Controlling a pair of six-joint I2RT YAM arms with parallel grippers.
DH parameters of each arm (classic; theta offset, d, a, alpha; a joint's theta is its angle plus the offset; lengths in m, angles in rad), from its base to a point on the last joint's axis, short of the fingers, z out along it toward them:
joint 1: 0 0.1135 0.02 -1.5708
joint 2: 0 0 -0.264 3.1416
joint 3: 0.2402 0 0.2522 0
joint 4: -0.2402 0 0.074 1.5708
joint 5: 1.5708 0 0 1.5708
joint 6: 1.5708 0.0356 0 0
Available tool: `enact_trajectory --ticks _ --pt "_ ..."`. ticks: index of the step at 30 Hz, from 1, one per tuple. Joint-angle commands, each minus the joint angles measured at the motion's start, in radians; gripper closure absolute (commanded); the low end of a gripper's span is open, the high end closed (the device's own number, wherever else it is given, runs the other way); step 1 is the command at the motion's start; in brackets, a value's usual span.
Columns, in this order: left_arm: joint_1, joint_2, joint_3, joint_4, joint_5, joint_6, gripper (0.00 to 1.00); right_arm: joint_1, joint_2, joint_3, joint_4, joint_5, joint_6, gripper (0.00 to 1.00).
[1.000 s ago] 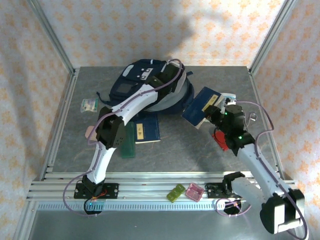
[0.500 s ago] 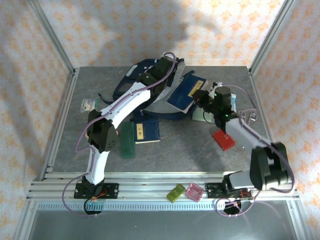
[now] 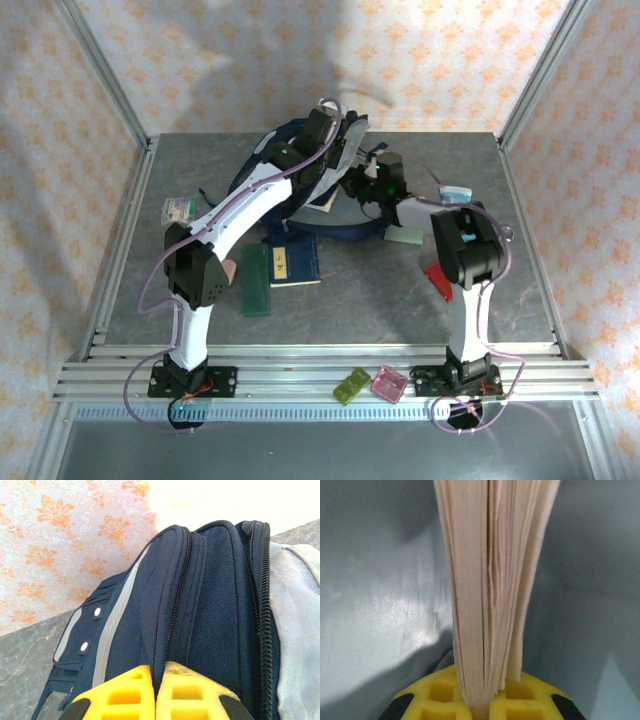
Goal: Pack the student bag
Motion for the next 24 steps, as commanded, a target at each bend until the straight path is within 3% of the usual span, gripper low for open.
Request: enact_trajectory --ticks 1,8,9,12,15,24 --pt "0.001 -0.072 0.036 0.115 0.018 -0.023 1.0 0.048 0.107 0.163 0.059 -0.024 0.05 1.0" --pt "-0.001 -0.065 0.028 0.129 0.051 -0.062 1.0 0.116 0.427 0.61 -0.06 0.011 0.151 0.99" --pt "-0.002 -0.064 0.027 0.131 0.052 -0.066 1.0 0.122 0.462 0.678 -0.102 0.013 0.149 0.95" --pt "-0.001 -0.051 0.015 0.137 0.043 -0.077 1.0 0.133 0.511 0.835 -0.3 0.039 0.085 0.63" --pt "0.0 -0.044 -0.007 0.149 0.015 -0.079 1.0 0.124 0.404 0.72 -0.369 0.099 -0.003 0.34" --pt "0.018 -0.028 -0.047 0.177 -0.049 -0.097 1.0 -0.001 -0.04 0.1 -0.245 0.118 -0.095 0.32"
